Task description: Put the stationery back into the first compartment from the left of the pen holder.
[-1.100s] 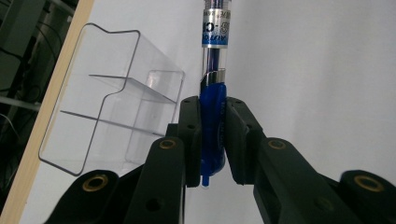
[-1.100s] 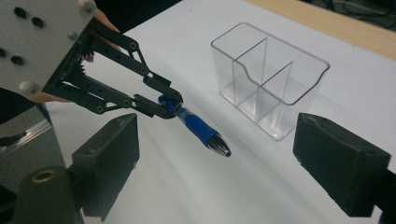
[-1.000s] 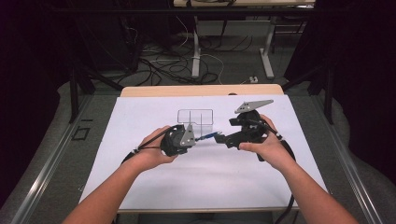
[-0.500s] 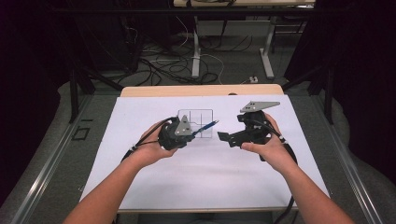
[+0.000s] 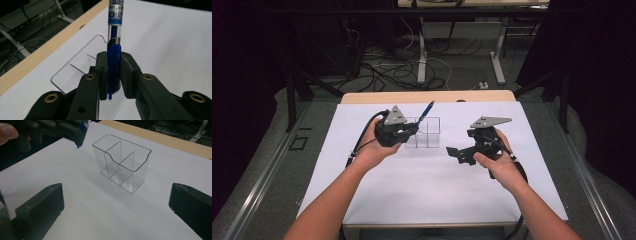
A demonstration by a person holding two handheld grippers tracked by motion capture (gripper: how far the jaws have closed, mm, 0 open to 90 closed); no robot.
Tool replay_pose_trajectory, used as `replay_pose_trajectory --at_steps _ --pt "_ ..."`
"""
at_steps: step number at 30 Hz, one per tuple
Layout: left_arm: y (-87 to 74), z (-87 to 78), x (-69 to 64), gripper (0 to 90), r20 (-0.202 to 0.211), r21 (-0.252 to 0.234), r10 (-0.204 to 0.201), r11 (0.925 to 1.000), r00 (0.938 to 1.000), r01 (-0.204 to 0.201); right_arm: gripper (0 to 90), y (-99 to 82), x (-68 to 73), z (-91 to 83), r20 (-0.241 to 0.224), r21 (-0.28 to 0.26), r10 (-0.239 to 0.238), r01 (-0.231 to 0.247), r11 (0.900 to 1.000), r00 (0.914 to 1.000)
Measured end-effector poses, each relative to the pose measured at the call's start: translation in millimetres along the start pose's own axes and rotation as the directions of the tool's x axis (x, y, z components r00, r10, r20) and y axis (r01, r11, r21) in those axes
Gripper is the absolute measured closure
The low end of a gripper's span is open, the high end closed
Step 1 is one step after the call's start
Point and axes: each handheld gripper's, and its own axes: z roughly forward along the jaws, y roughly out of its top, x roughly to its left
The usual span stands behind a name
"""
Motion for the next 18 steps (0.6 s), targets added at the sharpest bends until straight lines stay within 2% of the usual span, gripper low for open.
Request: replay_pose_trajectory --at_steps 3,7,13,18 --pt "1.5 -1.8 8.1 78.2 -0.018 -0.051 -0.054 0.9973 0.9984 0.053 0.0 -4.1 1.1 -0.7 0.008 -0.005 -0.002 0.002 1.0000 1.0000" --pt "1.9 -1.6 16.5 78.2 -0.039 -0.092 -0.117 0.9894 0.9924 0.113 0.0 -11.4 0.5 0.3 0.015 -0.006 -0.005 0.005 1.0000 0.9999" --pt "2.1 -0.4 25.1 78.2 -0.070 -0.135 -0.186 0.9751 0.9800 0.176 0.0 -20.7 -3.2 0.0 0.030 -0.016 0.012 -0.012 0.9998 0.9995" --pt "1.2 0.9 32.9 78.2 -0.086 -0.171 -0.230 0.9618 0.9693 0.213 0.0 -24.0 -5.8 -3.9 0.049 -0.042 0.000 0.002 0.9991 0.9988"
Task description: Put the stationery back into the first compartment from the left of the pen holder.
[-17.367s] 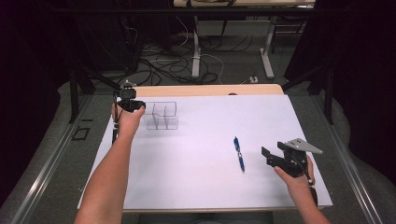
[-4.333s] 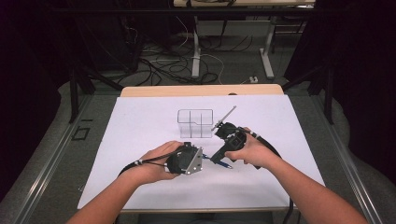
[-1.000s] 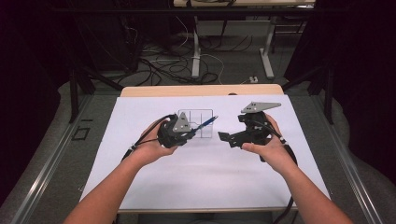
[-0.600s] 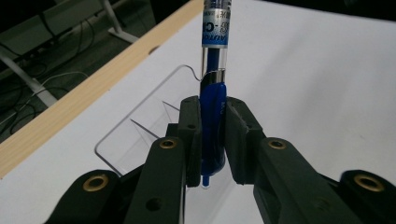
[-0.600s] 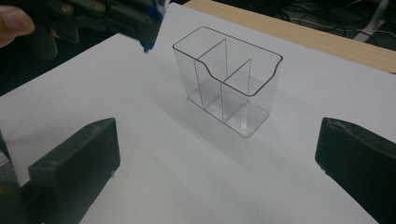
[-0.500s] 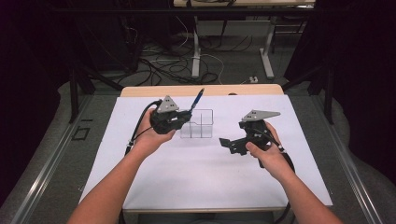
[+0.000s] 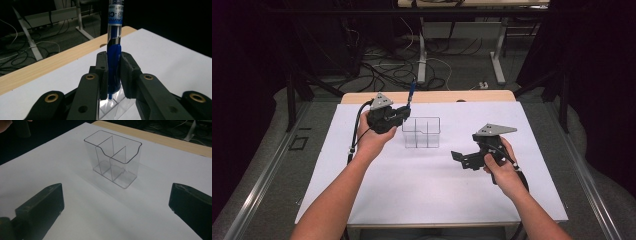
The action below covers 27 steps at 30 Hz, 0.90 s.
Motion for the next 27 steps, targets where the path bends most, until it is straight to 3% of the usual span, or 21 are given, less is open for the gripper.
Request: replay_pose_trajectory --at_steps 13,17,27 --pt "-5.5 9.4 11.5 78.2 -0.045 -0.056 -0.085 0.9950 0.9954 0.082 0.0 -10.4 -5.4 -4.2 0.028 -0.025 0.027 -0.026 0.9993 0.9993" --pt "-9.5 14.2 14.8 78.2 -0.058 -0.054 -0.114 0.9923 0.9917 0.111 0.0 -11.0 -6.9 -3.7 0.038 -0.030 0.042 -0.041 0.9987 0.9984" --pt "-21.8 26.5 16.7 78.2 -0.062 -0.026 -0.143 0.9896 0.9879 0.141 0.0 -15.6 -12.7 -2.5 0.034 -0.017 0.070 -0.069 0.9975 0.9970"
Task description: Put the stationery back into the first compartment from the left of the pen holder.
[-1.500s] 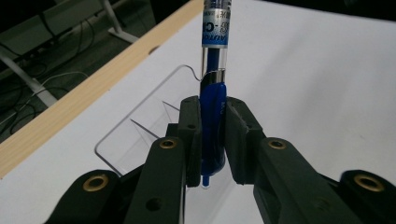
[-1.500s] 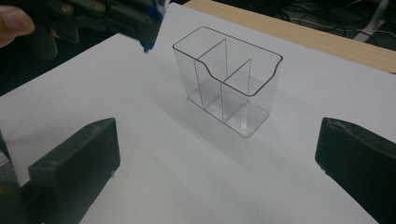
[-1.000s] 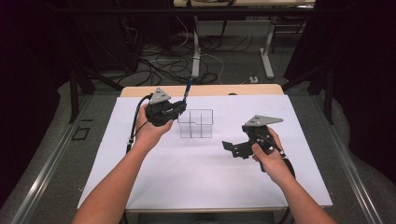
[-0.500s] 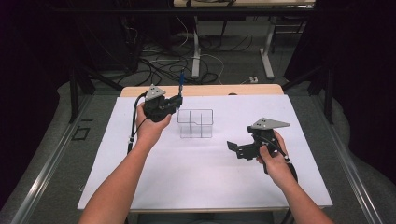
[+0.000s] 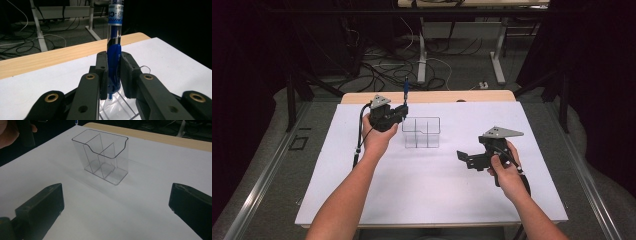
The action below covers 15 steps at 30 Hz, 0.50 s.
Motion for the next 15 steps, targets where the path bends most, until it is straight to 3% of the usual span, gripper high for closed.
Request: replay_pose_trajectory --at_steps 15 --pt "-23.1 10.2 -0.4 78.2 0.003 0.036 -0.023 0.9991 0.9997 0.023 0.0 -3.1 -4.5 0.8 -0.004 0.003 0.014 -0.014 0.9999 0.9999"
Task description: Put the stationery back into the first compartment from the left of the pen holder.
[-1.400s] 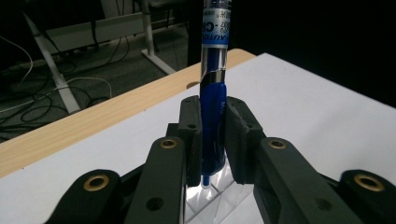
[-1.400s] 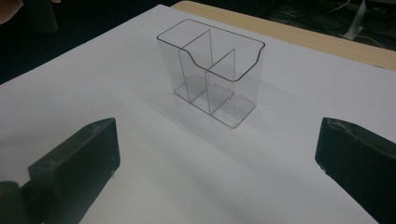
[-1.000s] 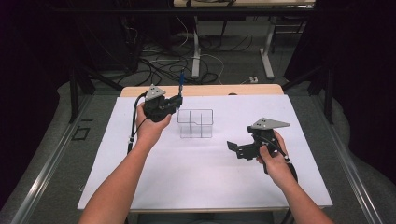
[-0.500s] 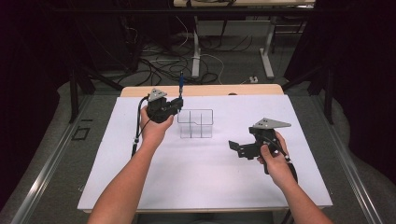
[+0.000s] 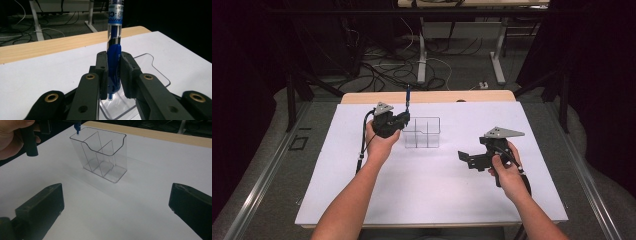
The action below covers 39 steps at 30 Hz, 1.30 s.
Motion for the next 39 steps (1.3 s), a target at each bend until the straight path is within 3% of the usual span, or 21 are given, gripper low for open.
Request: replay_pose_trajectory --at_steps 10,22,26,33,39 --pt "-12.2 6.8 1.5 78.1 -0.004 0.025 -0.023 0.9994 0.9997 0.023 0.0 -1.4 -0.3 1.6 -0.004 0.008 -0.001 0.001 1.0000 1.0000" --pt "-14.7 10.1 2.2 77.8 -0.002 0.056 -0.022 0.9982 0.9998 0.022 0.0 -0.6 -0.9 1.7 -0.008 0.006 0.004 -0.003 1.0000 1.0000" --pt "-15.0 11.5 1.6 77.0 0.007 0.055 -0.043 0.9975 0.9990 0.043 0.0 -0.2 -0.7 1.3 -0.010 0.004 0.009 -0.009 0.9999 0.9999" --pt "-12.4 6.9 1.0 64.5 0.009 0.034 -0.032 0.9989 0.9995 0.032 0.0 0.1 -2.2 0.9 -0.008 0.001 0.003 -0.003 1.0000 1.0000" --pt "-7.4 -4.3 2.7 49.5 -0.023 -0.012 -0.038 0.9992 0.9990 0.038 0.0 0.3 -2.5 0.4 -0.004 0.002 0.008 -0.008 1.0000 1.0000"
